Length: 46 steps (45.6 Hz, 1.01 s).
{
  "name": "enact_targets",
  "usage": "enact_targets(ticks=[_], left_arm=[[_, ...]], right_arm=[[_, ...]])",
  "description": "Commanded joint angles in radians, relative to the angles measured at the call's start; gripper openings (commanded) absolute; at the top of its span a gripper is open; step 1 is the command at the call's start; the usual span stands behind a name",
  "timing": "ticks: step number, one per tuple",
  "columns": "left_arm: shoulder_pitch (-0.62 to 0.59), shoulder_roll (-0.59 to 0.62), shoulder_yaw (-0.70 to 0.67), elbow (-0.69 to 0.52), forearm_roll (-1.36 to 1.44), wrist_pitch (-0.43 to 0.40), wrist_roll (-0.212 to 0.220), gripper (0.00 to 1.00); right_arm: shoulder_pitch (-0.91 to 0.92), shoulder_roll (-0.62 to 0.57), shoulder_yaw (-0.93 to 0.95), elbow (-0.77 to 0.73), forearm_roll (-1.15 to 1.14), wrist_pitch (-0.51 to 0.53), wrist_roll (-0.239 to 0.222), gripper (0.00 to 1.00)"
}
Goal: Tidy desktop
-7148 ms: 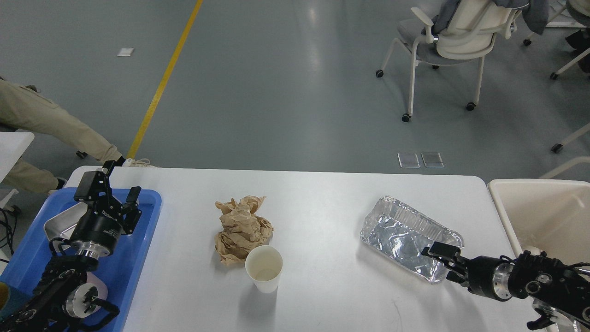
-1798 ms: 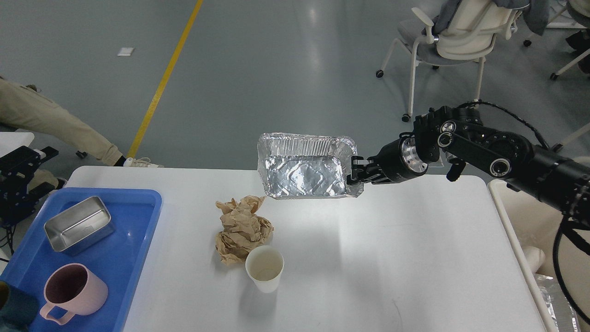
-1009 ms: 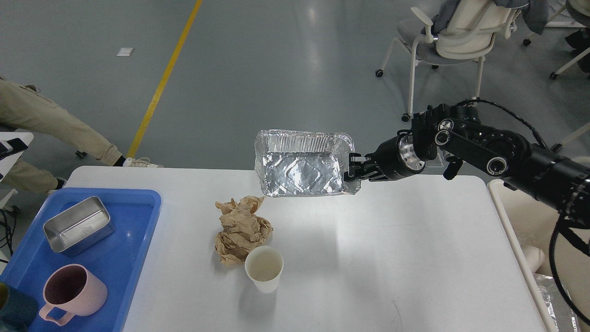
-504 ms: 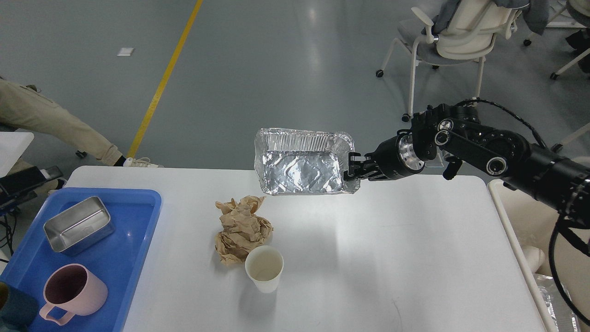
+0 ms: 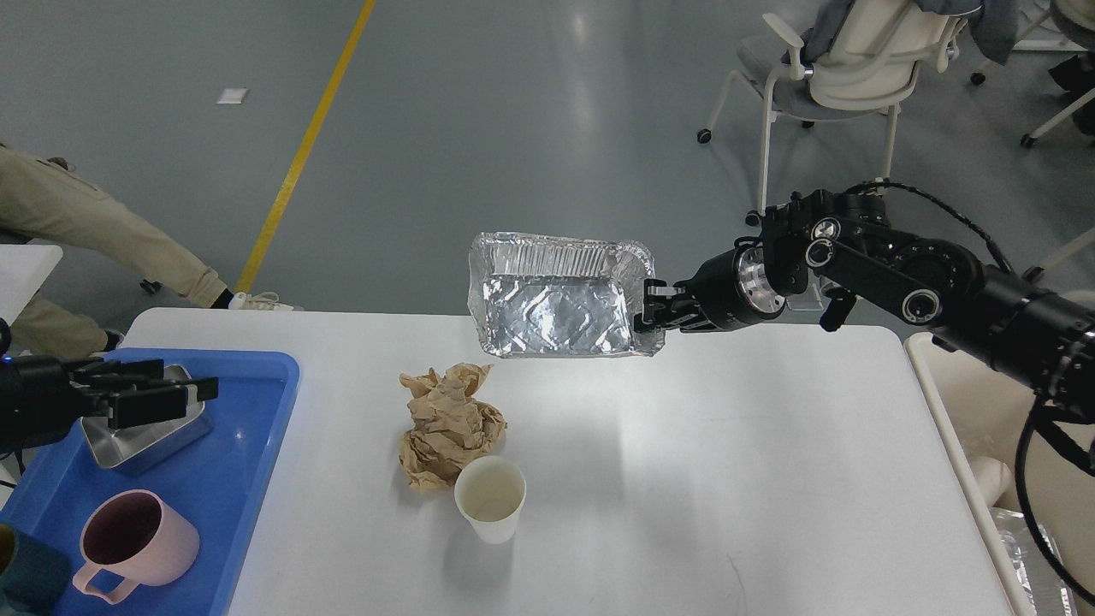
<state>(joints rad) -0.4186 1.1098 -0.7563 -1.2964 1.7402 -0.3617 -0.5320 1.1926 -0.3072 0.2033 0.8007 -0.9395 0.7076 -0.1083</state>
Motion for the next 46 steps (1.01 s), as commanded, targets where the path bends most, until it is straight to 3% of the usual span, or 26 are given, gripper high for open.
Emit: enact_targets(ticks=[1,15,22,32,46], left_arm=[[-0.123,-0.001,0.142,-0.004,0.091,-0.006,-0.042,0.97],[-0.472,-0.087,0.518,-0.011,0.097,-0.011,-0.031,0.97],[-0.641,-0.18,0.644,-0.011,0.097,-0.069,-0.023,0.97],[-0.763,-0.292,0.745,-0.011,0.116,-0.131,-0.014,0.97],[-0.887,-0.441,0.95,0.0,0.17,-0.135,-0.016,0.97]], right_arm=[[-0.002,0.003,-0.001,-0.001,-0.001,-0.004,-0.001,0.0],[-0.008,0.003,-0.001,-0.001,-0.001,-0.005,-0.001,0.0],[-0.01,0.003,-0.001,-0.001,-0.001,-0.007,-0.001,0.0],[-0.01,0.005,0.001,-0.001,0.001,-0.008,0.001,0.0],[-0.011,0.003,0.001,-0.001,0.002,-0.01,0.004,0.0]])
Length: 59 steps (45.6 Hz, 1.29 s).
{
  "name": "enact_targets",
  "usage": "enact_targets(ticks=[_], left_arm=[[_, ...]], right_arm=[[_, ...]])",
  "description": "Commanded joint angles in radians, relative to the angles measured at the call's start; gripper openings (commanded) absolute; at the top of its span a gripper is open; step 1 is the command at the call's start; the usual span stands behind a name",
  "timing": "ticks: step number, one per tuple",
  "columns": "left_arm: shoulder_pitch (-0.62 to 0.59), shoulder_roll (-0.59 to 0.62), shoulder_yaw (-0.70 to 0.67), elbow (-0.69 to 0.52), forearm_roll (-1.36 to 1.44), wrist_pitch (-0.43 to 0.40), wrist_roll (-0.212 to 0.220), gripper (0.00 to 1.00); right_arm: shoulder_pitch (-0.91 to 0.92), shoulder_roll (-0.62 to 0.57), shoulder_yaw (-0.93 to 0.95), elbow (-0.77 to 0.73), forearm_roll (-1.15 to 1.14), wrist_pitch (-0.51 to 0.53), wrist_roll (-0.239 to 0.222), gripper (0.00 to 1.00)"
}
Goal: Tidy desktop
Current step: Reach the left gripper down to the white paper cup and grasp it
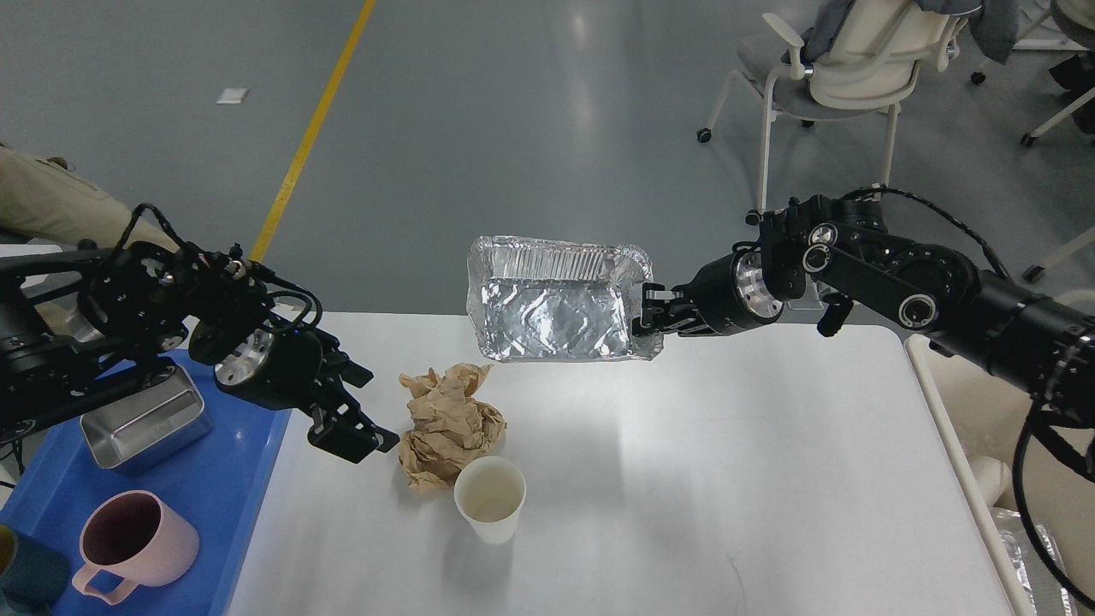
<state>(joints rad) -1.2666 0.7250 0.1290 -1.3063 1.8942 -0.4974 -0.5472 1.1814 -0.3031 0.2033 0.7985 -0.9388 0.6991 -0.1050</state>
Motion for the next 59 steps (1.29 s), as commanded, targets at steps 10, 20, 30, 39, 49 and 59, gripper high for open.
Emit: enact_targets(ticks=[10,20,30,39,49,59], left_arm=[[-0.034,-0.164,0.069,0.091,0.02,0.004,0.001,0.97],[-0.017,-0.251,0.075,0.183,0.02,0.007,0.0,0.97],[-0.013,-0.335,0.075,0.229,0.019,0.007,0.001,0.97],[-0.014,-0.391,0.099,0.268,0.019,0.007,0.001,0.97],[0.001,-0.414,0.119,0.295,0.02,0.013,0.001,0.97],[0.03,-0.452,0.118,0.331,0.022,0.033,0.001,0.97]], right_arm=[[0.0,-0.001,0.01,0.002,0.002,-0.006,0.001,0.0],[0.0,-0.002,0.011,0.002,0.002,-0.006,0.002,0.0],[0.0,-0.004,0.011,0.002,0.003,-0.006,0.005,0.0],[0.0,-0.007,0.011,0.002,0.002,-0.006,0.005,0.0],[0.0,-0.008,0.011,0.002,0.002,-0.006,0.005,0.0],[-0.006,-0.008,0.011,0.002,0.002,-0.006,0.005,0.0]])
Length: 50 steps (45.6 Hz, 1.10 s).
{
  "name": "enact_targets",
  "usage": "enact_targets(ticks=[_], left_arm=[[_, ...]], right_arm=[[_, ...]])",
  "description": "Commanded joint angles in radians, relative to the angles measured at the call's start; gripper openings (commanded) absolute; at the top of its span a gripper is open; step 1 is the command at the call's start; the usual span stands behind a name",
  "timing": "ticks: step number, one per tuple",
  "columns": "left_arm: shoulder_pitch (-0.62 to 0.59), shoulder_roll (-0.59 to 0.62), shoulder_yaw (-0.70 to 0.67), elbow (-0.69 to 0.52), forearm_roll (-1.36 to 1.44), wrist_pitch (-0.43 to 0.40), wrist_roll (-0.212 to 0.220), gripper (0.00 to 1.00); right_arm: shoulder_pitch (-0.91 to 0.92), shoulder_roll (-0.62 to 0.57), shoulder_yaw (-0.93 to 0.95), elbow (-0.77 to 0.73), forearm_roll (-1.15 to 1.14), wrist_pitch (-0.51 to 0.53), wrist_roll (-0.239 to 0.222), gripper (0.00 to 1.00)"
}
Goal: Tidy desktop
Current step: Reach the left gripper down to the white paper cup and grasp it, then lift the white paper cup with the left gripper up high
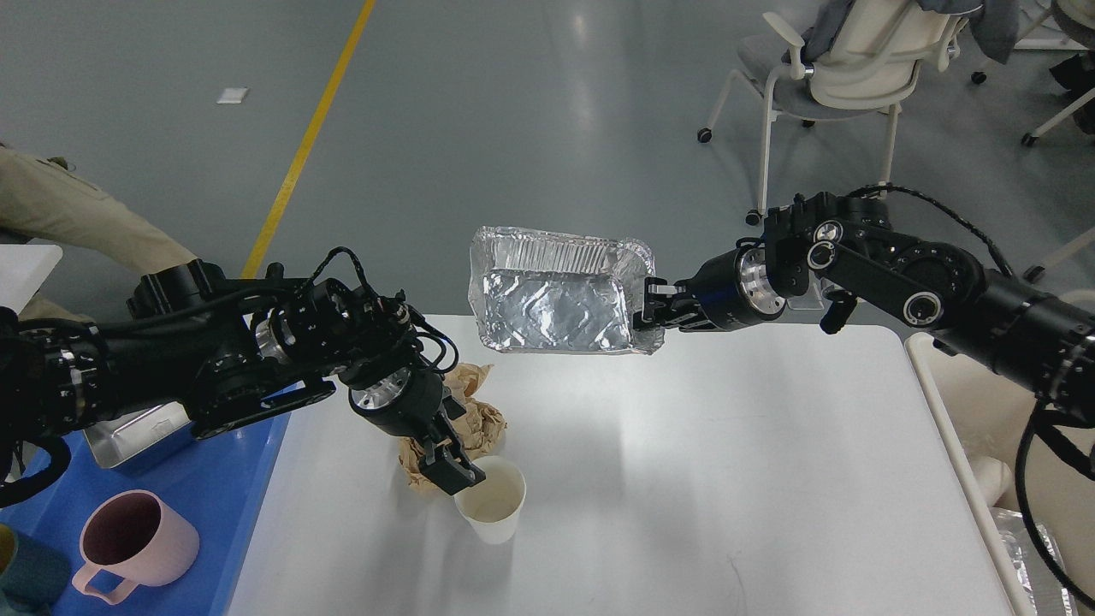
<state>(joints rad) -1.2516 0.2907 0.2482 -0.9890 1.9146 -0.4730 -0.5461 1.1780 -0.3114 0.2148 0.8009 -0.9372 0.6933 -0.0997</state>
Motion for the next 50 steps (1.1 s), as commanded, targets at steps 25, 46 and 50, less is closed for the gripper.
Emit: enact_targets(ticks=[25,46,50], left_arm=[[0.057,-0.042,0.002,0.073,0.067,0.082,-0.008,0.7],[0.061,-0.042,0.043,0.124,0.086,0.126,-0.017,0.01],[0.058,-0.042,0.065,0.13,0.084,0.134,-0.018,0.0]], right_arm=[[-0.012,-0.002,0.0,0.0,0.0,-0.002,0.001,0.0],[-0.018,-0.002,0.0,0.0,0.0,-0.002,0.001,0.0],[-0.018,0.0,0.0,0.001,0.0,-0.002,0.001,0.0]])
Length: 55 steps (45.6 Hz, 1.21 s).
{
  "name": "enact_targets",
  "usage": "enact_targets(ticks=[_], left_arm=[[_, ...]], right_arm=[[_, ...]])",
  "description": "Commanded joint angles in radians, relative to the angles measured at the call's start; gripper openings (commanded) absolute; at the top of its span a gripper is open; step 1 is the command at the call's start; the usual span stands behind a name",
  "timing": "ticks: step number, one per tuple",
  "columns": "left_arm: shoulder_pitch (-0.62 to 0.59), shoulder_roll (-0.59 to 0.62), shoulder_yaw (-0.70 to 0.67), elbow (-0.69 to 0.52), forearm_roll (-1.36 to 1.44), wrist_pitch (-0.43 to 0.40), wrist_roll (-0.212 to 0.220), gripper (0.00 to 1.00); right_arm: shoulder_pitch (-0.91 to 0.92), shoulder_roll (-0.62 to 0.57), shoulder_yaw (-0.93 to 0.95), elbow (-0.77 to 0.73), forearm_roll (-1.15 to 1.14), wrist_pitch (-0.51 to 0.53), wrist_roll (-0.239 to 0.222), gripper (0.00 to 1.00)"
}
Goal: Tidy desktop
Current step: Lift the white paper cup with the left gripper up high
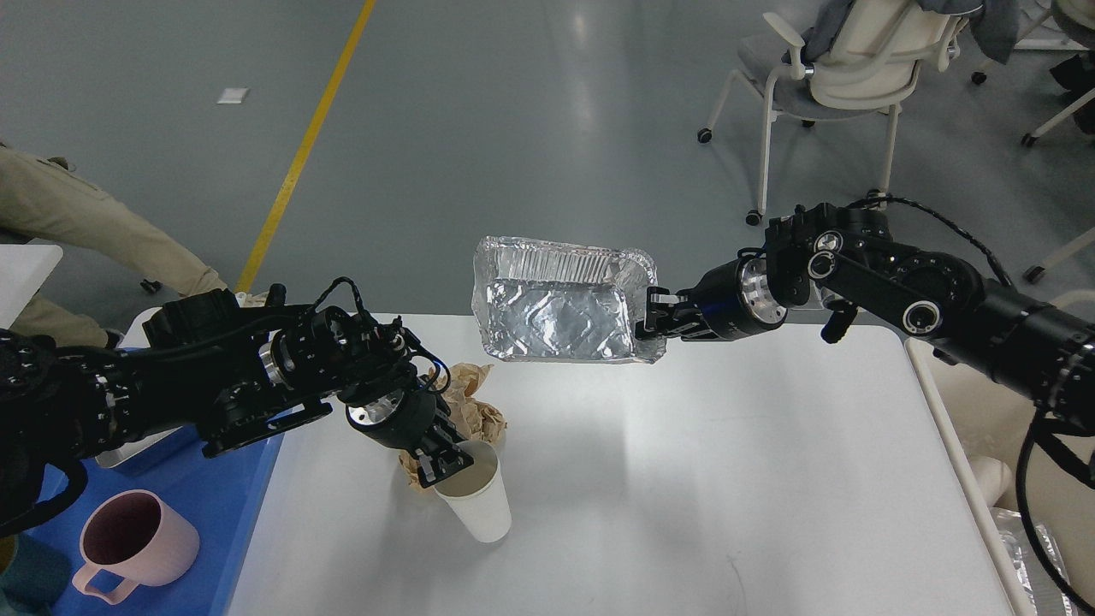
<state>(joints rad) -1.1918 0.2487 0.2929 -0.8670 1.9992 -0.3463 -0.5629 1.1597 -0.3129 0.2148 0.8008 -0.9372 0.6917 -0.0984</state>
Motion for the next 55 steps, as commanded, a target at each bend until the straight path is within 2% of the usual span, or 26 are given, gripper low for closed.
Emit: enact_targets(ticks=[1,9,26,41,48,55], left_arm=[[-0.002,0.0,0.025,0.008,0.0,0.01,-0.003,0.0],[-0.002,0.001,0.043,0.034,0.0,0.047,-0.006,0.0],[-0.014,0.027,0.022,0.029,-0.016,0.059,-0.02,0.0],[-0.018,0.15,-0.034,0.013,-0.062,0.105,-0.04,0.0],[-0.011,0.216,-0.064,-0.052,-0.062,0.11,-0.043,0.0],[0.0,0.329,-0.083,-0.197,-0.073,0.107,-0.044,0.0]], right_arm=[[0.0,0.001,0.0,0.002,0.0,0.0,0.0,0.0],[0.0,0.003,0.0,0.0,0.0,-0.004,-0.001,0.0],[-0.009,0.003,-0.002,-0.003,0.0,-0.012,-0.001,0.0],[-0.015,-0.002,-0.003,-0.008,-0.002,-0.014,-0.003,0.0],[-0.015,-0.002,-0.003,-0.012,-0.002,-0.014,-0.003,0.0],[-0.014,0.0,-0.005,-0.017,-0.002,-0.014,-0.004,0.0]])
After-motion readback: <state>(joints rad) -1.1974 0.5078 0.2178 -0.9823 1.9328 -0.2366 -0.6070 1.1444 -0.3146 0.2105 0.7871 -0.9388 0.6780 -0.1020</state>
